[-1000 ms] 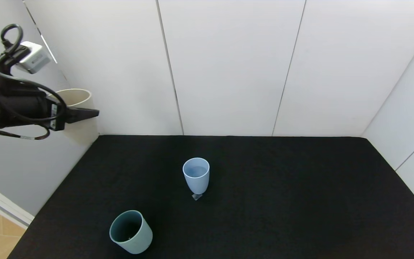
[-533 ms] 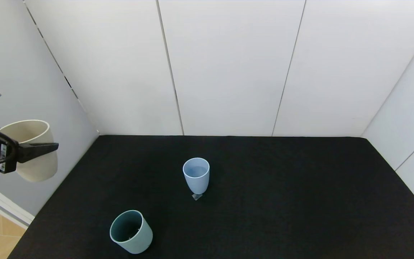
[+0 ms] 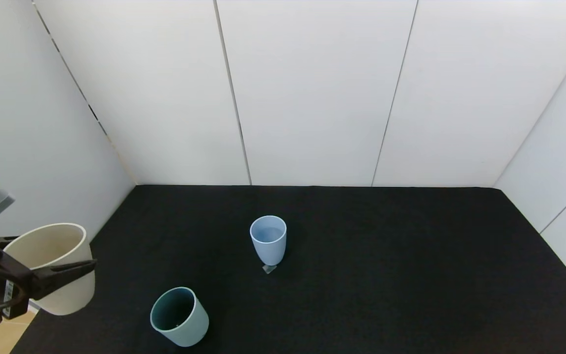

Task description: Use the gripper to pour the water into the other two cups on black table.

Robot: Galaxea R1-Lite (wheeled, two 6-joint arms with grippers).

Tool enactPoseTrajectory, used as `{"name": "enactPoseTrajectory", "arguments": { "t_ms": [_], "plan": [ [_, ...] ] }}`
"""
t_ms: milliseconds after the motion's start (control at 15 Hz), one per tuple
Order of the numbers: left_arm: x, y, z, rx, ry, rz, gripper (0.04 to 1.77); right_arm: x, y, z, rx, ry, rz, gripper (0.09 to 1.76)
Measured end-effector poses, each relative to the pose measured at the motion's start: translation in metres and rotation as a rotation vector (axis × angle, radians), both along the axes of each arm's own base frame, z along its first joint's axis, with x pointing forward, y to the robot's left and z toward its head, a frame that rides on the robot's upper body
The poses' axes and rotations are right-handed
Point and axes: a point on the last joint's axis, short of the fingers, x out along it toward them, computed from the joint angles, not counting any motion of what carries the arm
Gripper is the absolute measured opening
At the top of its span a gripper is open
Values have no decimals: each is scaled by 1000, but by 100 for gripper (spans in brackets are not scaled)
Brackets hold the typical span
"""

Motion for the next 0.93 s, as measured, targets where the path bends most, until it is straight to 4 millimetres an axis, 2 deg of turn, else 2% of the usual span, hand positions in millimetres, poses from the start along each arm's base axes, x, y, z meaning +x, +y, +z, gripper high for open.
{"name": "enactPoseTrajectory", "arguments": {
  "t_ms": [133, 467, 933],
  "plan": [
    [-9, -8, -9, 15, 15, -40, 128, 0, 0, 0, 0, 0, 0, 171],
    [-23, -13, -26, 106, 85, -107, 128, 0, 0, 0, 0, 0, 0, 171],
    [-25, -13, -32, 248, 132, -176, 128, 0, 0, 0, 0, 0, 0, 171]
  ]
}}
